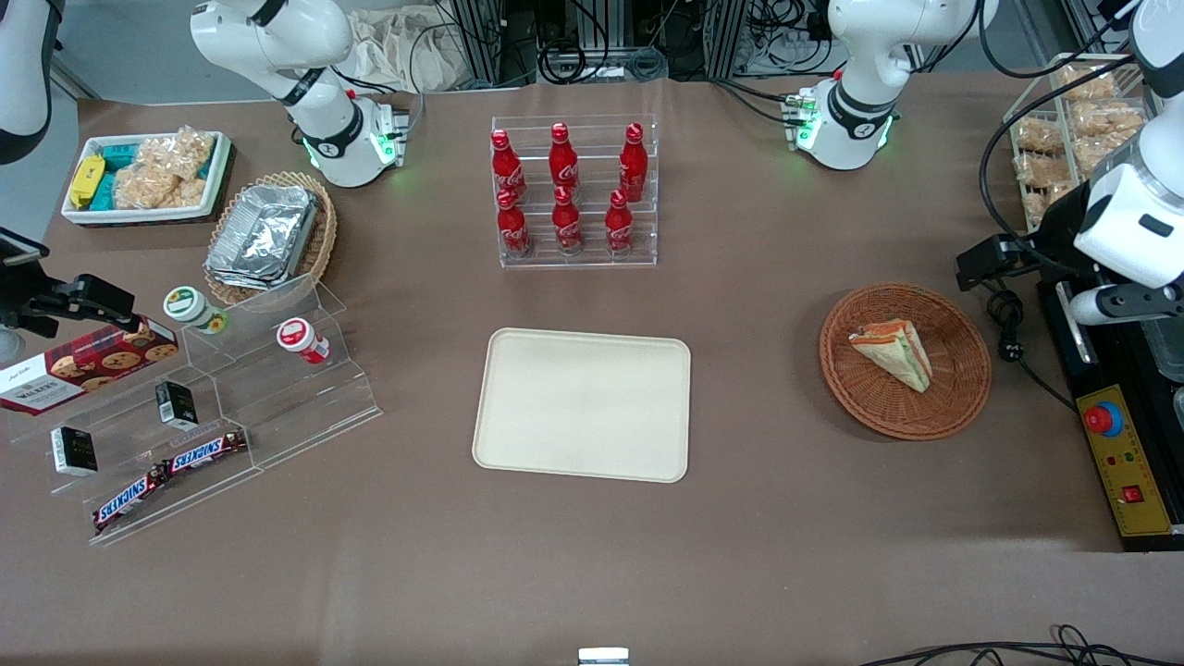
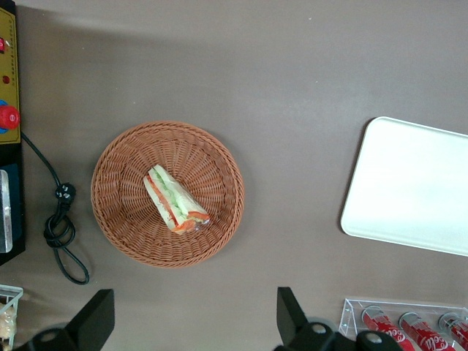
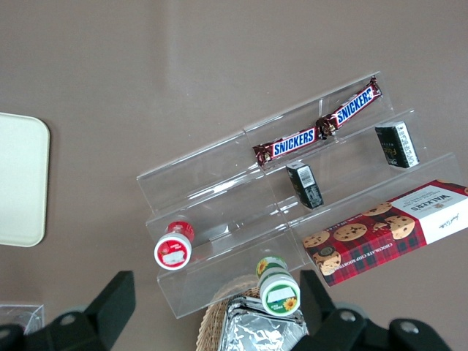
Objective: Place sandwich from basket to tray
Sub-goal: 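Move the left gripper down over the wrapped sandwich in the wicker basket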
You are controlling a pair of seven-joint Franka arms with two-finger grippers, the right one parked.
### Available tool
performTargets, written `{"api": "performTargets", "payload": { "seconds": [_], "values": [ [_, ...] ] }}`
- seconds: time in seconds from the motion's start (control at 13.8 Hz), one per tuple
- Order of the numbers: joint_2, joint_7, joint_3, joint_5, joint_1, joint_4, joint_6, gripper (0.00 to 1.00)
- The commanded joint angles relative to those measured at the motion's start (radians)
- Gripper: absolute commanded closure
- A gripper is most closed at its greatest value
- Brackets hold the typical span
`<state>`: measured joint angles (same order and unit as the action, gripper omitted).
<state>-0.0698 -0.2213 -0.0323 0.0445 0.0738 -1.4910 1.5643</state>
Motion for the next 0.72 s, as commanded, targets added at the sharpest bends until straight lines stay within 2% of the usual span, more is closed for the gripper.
{"api": "performTargets", "payload": {
  "seconds": [0.0,0.22,0.43,0.65],
  "values": [
    [-0.005,0.013,0.011,-0.003,0.014,0.031,-0.061,0.00],
    [-0.013,-0.003,0.017,-0.003,0.003,0.005,-0.064,0.00],
    [0.001,-0.090,0.020,-0.005,-0.045,-0.130,-0.027,0.00],
    [0.012,-0.188,0.020,-0.008,-0.069,-0.297,0.115,0.00]
  ]
}}
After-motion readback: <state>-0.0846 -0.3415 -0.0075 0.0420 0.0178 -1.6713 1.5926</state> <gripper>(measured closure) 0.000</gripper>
